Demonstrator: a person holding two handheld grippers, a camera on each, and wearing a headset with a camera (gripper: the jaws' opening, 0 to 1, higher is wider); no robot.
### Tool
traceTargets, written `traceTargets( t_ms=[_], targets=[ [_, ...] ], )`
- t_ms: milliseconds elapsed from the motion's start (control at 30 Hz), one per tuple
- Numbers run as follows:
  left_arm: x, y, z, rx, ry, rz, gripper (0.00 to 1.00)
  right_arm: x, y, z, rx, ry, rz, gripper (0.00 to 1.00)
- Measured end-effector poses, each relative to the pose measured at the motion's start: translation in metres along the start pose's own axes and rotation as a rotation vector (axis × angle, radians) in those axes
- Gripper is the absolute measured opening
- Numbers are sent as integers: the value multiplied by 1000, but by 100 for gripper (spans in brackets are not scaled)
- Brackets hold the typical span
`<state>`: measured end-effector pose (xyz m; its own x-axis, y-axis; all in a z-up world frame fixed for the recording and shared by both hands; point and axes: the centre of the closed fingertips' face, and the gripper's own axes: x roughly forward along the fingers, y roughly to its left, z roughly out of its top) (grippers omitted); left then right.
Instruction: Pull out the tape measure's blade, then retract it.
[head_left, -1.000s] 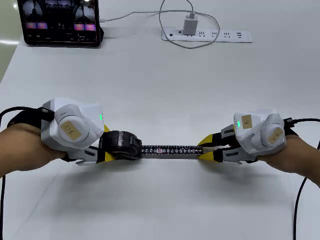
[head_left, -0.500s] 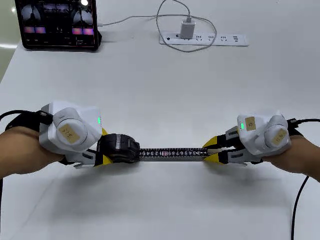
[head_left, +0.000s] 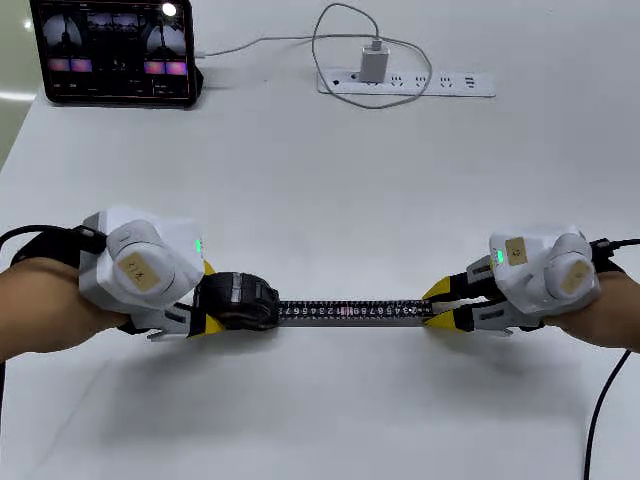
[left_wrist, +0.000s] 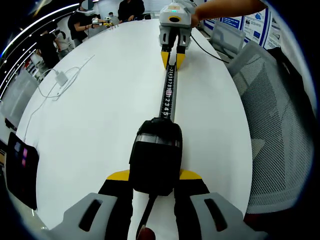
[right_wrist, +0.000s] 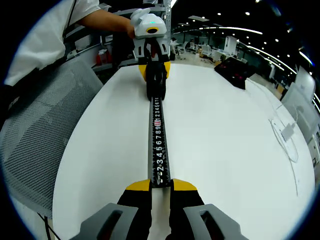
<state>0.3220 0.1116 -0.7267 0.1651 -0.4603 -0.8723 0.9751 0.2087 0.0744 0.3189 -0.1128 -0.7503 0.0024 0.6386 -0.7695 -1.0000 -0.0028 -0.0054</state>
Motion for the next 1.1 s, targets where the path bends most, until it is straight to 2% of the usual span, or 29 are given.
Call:
traceTargets(
  t_ms=[1100],
  targets=[
    [1, 1, -2, 2, 5, -1, 26, -25, 3, -26, 25, 47, -20, 8]
  ],
)
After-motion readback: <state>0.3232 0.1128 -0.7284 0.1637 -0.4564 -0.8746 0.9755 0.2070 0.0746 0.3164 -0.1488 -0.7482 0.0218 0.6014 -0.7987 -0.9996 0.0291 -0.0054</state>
